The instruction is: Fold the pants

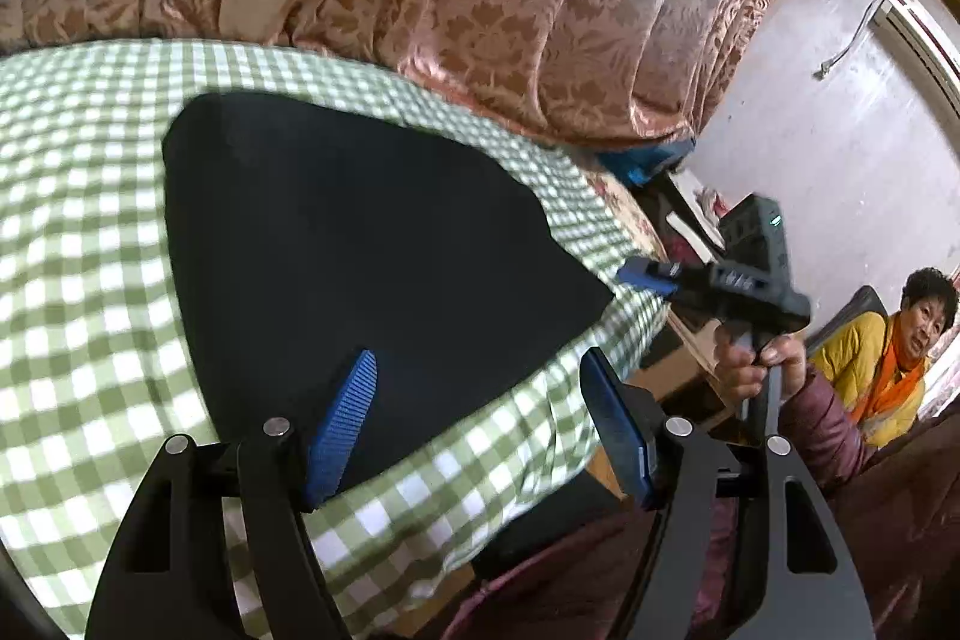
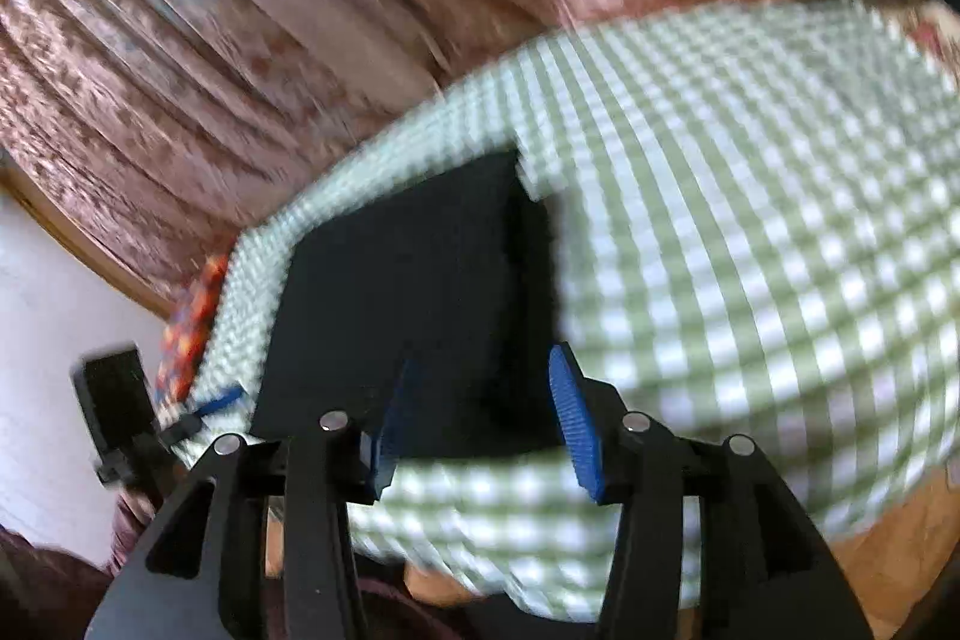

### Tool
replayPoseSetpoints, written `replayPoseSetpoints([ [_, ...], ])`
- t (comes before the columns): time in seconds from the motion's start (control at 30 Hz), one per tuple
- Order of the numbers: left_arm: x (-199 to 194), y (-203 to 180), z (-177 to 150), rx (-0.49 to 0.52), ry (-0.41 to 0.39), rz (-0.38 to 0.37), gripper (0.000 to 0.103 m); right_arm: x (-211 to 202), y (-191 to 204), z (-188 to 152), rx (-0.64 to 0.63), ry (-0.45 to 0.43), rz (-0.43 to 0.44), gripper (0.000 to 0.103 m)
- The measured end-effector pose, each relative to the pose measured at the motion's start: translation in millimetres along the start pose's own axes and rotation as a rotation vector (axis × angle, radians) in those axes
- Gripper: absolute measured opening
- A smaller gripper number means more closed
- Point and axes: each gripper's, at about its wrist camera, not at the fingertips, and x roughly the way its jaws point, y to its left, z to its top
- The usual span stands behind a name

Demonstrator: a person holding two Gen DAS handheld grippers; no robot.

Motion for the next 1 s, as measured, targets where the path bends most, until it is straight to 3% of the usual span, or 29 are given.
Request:
replayPoseSetpoints([
  [0.07, 1.7, -2.7, 6.1, 0.026, -0.007, 0.044, 0.069, 15.3, 17.4, 17.0, 0.0, -0.046, 0.031, 0.057],
  [0.2, 11.5, -5.9, 12.3, 0.07, -0.004, 0.136, 0.069, 76.9, 42.4, 36.2, 0.036, -0.049, -0.012, 0.057],
  [0.27, 19.2, -6.7, 5.9, 0.097, 0.025, 0.211, 0.069, 106.6, 35.8, 31.8, 0.064, 0.026, -0.074, 0.056],
  [0.3, 24.6, -5.5, 1.8, 0.104, 0.05, 0.246, 0.069, 121.2, 25.1, 24.0, 0.071, 0.072, -0.125, 0.053],
  [0.33, 29.2, -3.1, -4.7, 0.109, 0.073, 0.285, 0.069, 131.6, 11.7, 14.6, 0.078, 0.089, -0.138, 0.038],
  [0.37, 32.5, -0.8, -11.8, 0.115, 0.084, 0.315, 0.069, 133.6, 3.8, 8.9, 0.073, 0.074, -0.132, 0.025],
  [0.43, 33.5, 1.7, -24.2, 0.119, 0.073, 0.33, 0.07, 130.1, -9.6, 2.5, 0.082, 0.035, -0.103, 0.012],
  [0.5, 32.9, 1.4, -23.0, 0.114, 0.068, 0.338, 0.07, 127.1, -17.9, 3.0, 0.123, 0.032, -0.056, 0.012],
  [0.63, 26.0, -4.0, -5.7, 0.086, 0.023, 0.369, 0.07, 118.4, -15.4, 8.6, 0.108, 0.028, -0.042, 0.016],
  [0.7, 23.4, -5.9, 3.6, 0.085, -0.001, 0.428, 0.07, 105.7, -7.0, 9.2, 0.106, 0.014, -0.024, 0.025],
  [0.77, 23.7, -7.6, 9.2, 0.087, -0.007, 0.466, 0.07, 95.6, 12.9, 10.5, 0.055, -0.007, -0.031, 0.034],
  [0.87, 22.2, -8.0, 10.3, 0.084, -0.017, 0.492, 0.07, 79.6, 34.1, 0.2, -0.048, 0.012, -0.02, 0.034],
  [1.0, 29.6, -10.6, 1.7, 0.102, 0.005, 0.56, 0.07, 71.5, 43.2, -27.0, -0.155, 0.067, -0.095, 0.034],
])
